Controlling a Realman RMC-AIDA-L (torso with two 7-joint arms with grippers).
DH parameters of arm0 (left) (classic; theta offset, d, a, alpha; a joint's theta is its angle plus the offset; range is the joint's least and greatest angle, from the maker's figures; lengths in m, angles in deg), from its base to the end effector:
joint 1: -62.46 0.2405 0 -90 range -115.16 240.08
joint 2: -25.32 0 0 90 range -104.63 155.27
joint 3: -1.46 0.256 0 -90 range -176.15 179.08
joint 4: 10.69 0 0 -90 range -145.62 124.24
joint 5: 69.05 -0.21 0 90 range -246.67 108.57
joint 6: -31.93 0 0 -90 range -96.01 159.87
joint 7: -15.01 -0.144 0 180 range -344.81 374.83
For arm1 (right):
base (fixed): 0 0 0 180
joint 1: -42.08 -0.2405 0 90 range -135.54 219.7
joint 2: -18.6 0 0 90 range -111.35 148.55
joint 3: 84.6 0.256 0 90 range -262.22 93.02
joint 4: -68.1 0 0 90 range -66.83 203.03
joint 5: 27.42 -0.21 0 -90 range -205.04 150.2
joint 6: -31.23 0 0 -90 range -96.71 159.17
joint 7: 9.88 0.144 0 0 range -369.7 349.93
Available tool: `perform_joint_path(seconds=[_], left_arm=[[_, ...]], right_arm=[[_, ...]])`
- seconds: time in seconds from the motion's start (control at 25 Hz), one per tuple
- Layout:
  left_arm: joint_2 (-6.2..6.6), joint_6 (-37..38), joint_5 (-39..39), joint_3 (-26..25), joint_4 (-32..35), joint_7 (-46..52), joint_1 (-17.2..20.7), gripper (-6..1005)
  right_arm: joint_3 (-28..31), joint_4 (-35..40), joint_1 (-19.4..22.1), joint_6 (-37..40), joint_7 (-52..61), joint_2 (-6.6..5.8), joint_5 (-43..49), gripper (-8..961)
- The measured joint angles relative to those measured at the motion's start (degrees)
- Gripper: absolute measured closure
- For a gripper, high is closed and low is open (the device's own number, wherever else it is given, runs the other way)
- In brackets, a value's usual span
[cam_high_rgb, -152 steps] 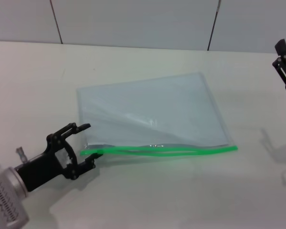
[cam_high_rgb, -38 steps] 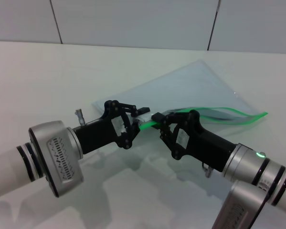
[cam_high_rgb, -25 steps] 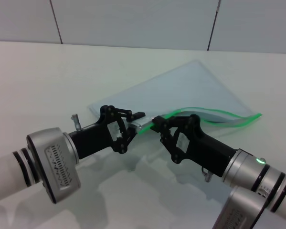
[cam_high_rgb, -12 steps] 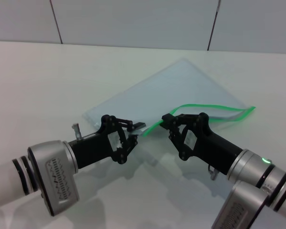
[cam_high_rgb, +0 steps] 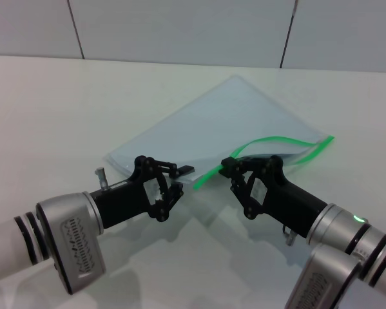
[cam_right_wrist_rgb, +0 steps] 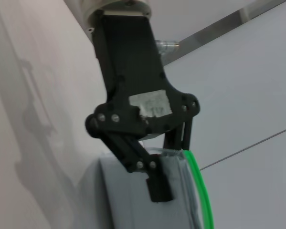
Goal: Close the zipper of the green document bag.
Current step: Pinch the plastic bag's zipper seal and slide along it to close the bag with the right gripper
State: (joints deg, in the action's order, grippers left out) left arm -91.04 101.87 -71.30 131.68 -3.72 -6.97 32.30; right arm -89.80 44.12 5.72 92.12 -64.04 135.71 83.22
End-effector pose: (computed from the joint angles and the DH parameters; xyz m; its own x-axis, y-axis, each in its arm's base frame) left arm -0.2807 0.3054 -0.0797 0.8095 -0.5867 0.0229 -0.3910 -0.5677 -0.7244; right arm 0.2325 0.2994 -0.1309 0.7532 0.6432 0.1378 0.4974 -0.4199 -0.7591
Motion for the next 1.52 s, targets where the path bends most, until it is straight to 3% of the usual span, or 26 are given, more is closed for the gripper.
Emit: perform_joint_path(seconds=[1.52], left_arm=[[0.02, -0.59, 0.35, 0.73, -0.83, -2.63, 0.33, 965]], right_arm=[[0.29, -0.42, 1.63, -3.16, -0.45, -0.13, -3.06, 873]])
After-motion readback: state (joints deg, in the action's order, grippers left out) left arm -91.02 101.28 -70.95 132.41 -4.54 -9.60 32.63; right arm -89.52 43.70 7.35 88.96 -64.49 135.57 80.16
